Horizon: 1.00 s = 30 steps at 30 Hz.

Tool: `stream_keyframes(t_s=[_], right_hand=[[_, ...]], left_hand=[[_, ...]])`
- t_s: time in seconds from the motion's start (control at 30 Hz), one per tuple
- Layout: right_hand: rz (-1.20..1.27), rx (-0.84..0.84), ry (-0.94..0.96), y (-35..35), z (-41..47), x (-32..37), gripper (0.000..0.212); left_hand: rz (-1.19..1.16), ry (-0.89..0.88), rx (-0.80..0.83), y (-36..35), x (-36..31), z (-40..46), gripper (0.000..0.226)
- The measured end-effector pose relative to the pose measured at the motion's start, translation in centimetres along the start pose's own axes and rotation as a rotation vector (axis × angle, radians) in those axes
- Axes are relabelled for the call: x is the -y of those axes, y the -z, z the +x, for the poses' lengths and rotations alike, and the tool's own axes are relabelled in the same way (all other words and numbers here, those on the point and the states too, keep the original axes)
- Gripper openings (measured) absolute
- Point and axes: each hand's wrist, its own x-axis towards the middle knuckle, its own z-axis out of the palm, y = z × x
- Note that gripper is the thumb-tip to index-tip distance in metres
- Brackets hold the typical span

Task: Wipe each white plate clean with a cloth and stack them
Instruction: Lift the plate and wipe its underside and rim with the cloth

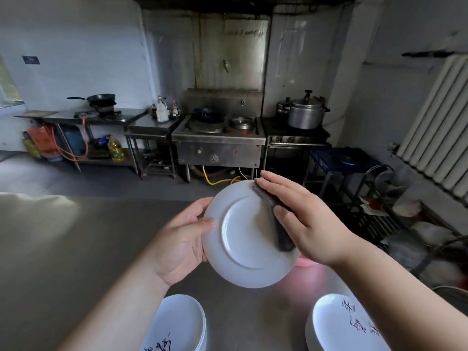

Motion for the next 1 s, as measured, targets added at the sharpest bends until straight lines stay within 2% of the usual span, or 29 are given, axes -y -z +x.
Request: stream_keyframes(t_s=[0.07,0.2,0.3,0.5,0.7,0.77,0.93,1.0], right_hand=[[0.001,-0.057,-0.009,-0.4,-0.4,0.1,0.060],[0.023,-0.356,-0.150,-5.8,-5.1,0.9,0.069],[0.043,-0.375,-0.206,-8.1,-6.5,1.1,0.077],[-0.006,-0.402,-0.203,-3.3,-1.4,-0.3,0.062],[0.050,-0.413,-0.258,-9.2,-5.8,2.1,0.076],[0.084,-0.414,-0.300,-9.0,-5.6,1.7,0.075],[0.169,-0.542,-0.402,-4.5,-0.9,0.5,0.055],[0.226,-0.616,-0.408,-5.2,-0.5,1.5,0.056]], left_hand=[[-0.030,-0.036,0.007,-0.2,0.1,0.3,0.047],[-0.153,-0.101,-0.035,-0.6,0.7,0.6,0.049],[-0.182,-0.133,-0.056,-1.3,1.9,0.6,0.049],[-0.207,-0.195,-0.129,-3.3,2.0,1.0,0.052],[-0.284,-0.235,-0.227,-5.1,2.8,1.2,0.048],[-0.298,-0.222,-0.247,-5.3,3.3,0.9,0.052],[-0.279,-0.265,-0.184,-6.1,2.7,1.1,0.054],[-0.272,-0.305,-0.143,-6.7,2.4,1.2,0.054]])
